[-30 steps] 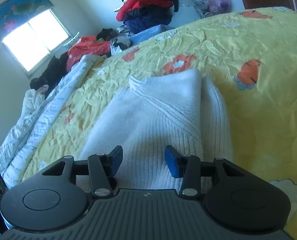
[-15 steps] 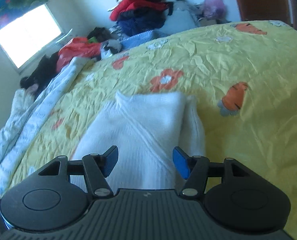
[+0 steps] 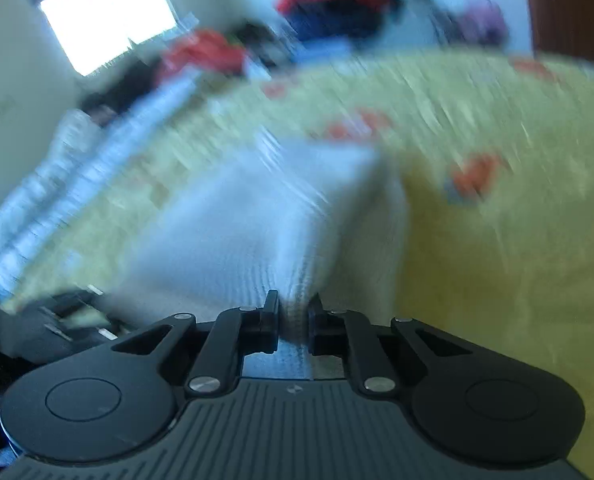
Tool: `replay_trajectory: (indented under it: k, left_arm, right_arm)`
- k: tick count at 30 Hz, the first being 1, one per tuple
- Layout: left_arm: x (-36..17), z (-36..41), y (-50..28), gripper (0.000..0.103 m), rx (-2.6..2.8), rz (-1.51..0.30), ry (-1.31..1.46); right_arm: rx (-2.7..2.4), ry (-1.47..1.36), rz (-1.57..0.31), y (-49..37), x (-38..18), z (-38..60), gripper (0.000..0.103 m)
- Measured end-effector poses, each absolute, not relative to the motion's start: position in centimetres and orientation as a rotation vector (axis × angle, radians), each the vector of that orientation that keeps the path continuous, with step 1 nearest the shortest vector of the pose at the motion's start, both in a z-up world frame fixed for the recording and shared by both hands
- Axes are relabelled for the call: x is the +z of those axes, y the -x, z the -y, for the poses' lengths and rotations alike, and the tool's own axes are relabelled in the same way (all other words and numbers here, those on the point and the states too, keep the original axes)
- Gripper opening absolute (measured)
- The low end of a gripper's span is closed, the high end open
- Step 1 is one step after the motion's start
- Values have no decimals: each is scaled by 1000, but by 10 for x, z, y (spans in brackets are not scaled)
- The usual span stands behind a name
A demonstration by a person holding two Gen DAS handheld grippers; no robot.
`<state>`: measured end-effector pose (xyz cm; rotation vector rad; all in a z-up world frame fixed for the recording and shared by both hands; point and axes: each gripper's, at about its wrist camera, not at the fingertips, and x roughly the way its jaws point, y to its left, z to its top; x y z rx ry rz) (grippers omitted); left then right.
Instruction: Fold small clothes
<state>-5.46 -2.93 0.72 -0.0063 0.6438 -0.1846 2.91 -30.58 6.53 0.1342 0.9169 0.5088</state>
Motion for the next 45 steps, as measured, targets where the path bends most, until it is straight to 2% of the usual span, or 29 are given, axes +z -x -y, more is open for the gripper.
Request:
replay_trajectory:
  k: [2, 3, 7, 9, 11, 13, 14, 17, 18, 19, 21, 23, 25, 26, 28, 32, 37, 41, 42, 44, 45]
  left_arm:
    - [3, 32, 58, 37, -171, -628, -14]
    - [3, 32, 59, 37, -171, -629, -17]
    - [8, 30, 58, 37, -186, -640, -25]
    - [8, 31, 56, 38, -182, -647, -26]
    - [8, 33, 56, 38, -172, -643, -30]
    - [7, 35, 58, 38, -161, -634, -38]
    - [7, 36, 58, 38, -160, -631, -46]
    - [7, 37, 58, 39, -160, -630, -50]
    - [7, 37, 58, 39, -160, -632, -50]
    - [7, 37, 58, 39, -159, -629, -54]
    - [7, 38, 58, 39, -155, -631, -60]
    - [6, 38, 58, 39, -155, -622, -57]
    - [5, 41, 58, 39, -155, -608, -71]
    - [4, 42, 58, 39, -151, -607, -79]
    - [5, 40, 58, 39, -152, -613, -74]
    - [8, 37, 60, 39, -169, -623, -76]
    - [22, 32, 77, 39, -219, -619, -88]
    - [59, 20, 82, 39, -316, -533, 8]
    - [67, 21, 78, 42, -315, -488, 11]
    - [74, 32, 64, 43, -307, -439, -15]
    - [72, 39, 54, 43, -318, -445, -26]
  right_arm:
    - [523, -179, -906, -27, 52, 311, 14]
    - [521, -180, -904, -26, 55, 310, 18]
    - [536, -201, -905, -35, 67, 311, 46]
    - [500, -250, -838, -47, 81, 318, 73]
    - [496, -324, -795, -70, 89, 325, 79]
    - [474, -373, -821, -103, 84, 324, 77]
    - [452, -389, -847, -119, 79, 322, 71]
    - [401, -330, -919, -158, 62, 303, 70]
    - [384, -302, -965, -171, 52, 295, 62]
    - [376, -281, -983, -177, 47, 289, 60]
    - [419, -293, -953, -181, 58, 286, 15]
    - [429, -374, -893, -184, 65, 301, 13]
    - [371, -358, -963, -188, 42, 303, 12]
    - [380, -345, -932, -181, 35, 302, 11]
    - [379, -381, -895, -167, 38, 302, 15]
    - [355, -464, -873, -150, 52, 308, 53]
    - [400, -459, -748, -130, 92, 308, 53]
    - [459, -374, -684, -123, 110, 283, 72]
    - [485, -342, -687, -123, 107, 272, 75]
    - [485, -274, -754, -129, 89, 250, 72]
    - [453, -207, -817, -137, 72, 240, 62]
